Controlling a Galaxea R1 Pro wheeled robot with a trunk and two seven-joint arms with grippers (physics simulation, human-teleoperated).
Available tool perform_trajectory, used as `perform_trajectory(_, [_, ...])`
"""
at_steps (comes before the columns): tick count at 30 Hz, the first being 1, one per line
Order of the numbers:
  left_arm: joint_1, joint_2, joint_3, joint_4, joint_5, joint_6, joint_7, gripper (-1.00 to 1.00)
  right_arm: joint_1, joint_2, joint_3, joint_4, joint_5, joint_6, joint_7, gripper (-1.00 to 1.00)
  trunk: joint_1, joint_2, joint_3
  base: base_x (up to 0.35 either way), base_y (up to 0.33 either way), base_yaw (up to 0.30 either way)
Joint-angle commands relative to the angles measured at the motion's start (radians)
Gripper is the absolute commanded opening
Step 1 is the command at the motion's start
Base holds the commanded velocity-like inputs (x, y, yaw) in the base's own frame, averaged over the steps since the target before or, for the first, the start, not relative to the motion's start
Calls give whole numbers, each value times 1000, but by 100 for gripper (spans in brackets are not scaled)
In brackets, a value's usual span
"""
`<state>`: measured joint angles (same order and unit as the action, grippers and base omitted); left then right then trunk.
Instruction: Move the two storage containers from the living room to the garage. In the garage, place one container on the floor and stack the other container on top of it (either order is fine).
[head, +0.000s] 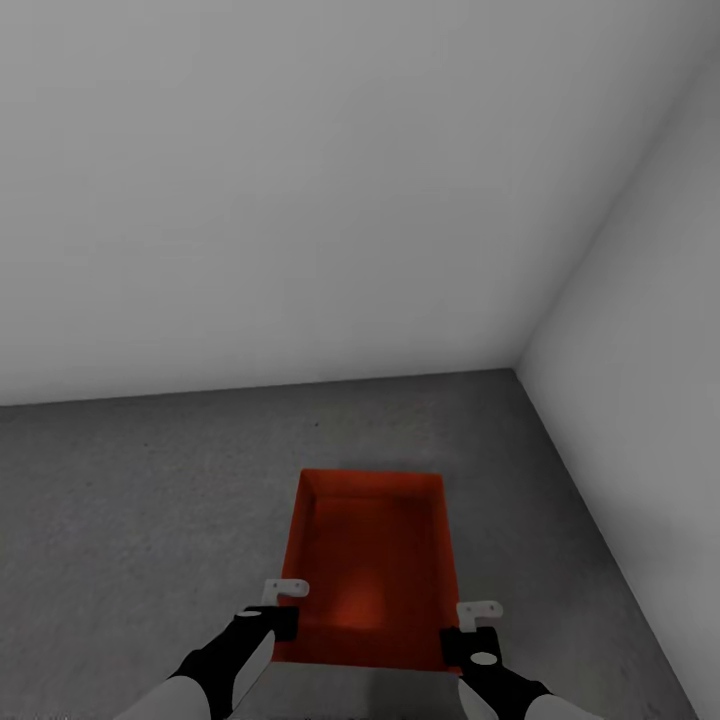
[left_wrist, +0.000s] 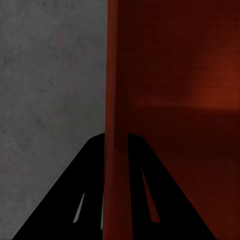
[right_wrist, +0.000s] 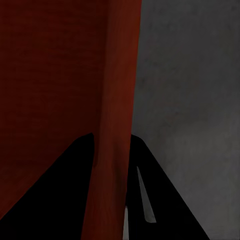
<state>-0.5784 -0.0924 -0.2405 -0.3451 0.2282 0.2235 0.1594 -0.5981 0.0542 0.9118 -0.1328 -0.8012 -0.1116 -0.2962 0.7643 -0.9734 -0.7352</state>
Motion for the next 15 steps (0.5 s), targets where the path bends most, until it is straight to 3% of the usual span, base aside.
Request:
perform_trajectory(1, [-1,2,-31,-6,14,3,12,-100,0,-19,0,2,-29,31,-4,-100,0,-1,-2,0,0,0])
perform_trajectory(15, [0,2,-31,-6,14,3,13,-100,0,-19,0,2,-29,31,-4,-100,0,-1,-25,0,0,0])
